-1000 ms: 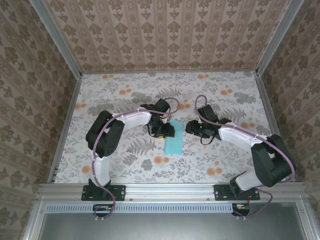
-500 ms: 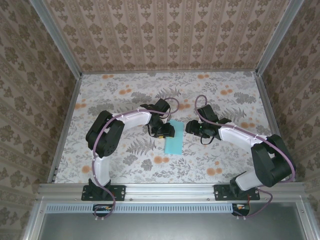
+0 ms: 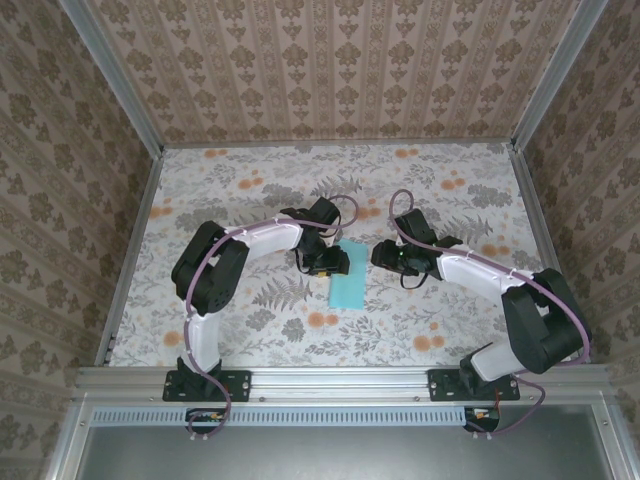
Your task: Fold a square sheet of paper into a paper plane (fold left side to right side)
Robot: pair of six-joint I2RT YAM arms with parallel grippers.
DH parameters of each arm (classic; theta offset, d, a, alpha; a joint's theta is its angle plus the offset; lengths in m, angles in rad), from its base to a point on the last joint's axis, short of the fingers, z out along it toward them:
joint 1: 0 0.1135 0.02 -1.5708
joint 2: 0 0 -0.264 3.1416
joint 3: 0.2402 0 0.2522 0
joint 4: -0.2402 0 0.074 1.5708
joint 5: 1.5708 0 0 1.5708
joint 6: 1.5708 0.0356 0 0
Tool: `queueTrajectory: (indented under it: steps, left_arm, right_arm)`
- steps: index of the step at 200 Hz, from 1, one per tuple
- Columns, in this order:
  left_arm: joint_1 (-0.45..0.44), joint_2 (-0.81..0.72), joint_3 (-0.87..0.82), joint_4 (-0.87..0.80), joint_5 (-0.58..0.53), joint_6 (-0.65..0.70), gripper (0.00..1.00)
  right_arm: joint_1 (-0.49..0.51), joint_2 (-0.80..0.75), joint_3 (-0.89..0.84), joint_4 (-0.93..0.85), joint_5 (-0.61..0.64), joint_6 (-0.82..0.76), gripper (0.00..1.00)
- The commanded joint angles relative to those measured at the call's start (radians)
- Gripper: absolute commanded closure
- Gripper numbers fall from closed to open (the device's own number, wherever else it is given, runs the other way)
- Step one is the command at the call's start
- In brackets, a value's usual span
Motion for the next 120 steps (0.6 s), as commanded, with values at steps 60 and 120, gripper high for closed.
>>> queueTrajectory:
  steps: [60, 120]
  left_arm:
    - [-0.016, 0.058, -0.027, -0.028, -0.044, 0.006, 0.52]
    - [-0.013, 0.055, -0.029, -0.030, -0.052, 0.006, 0.54]
  right_arm:
    - [0.030, 0.103, 0.038, 0.038, -0.056, 0.039, 0.72]
    - [0.030, 0.059, 0.036, -0.025, 0.032, 0.033, 0.70]
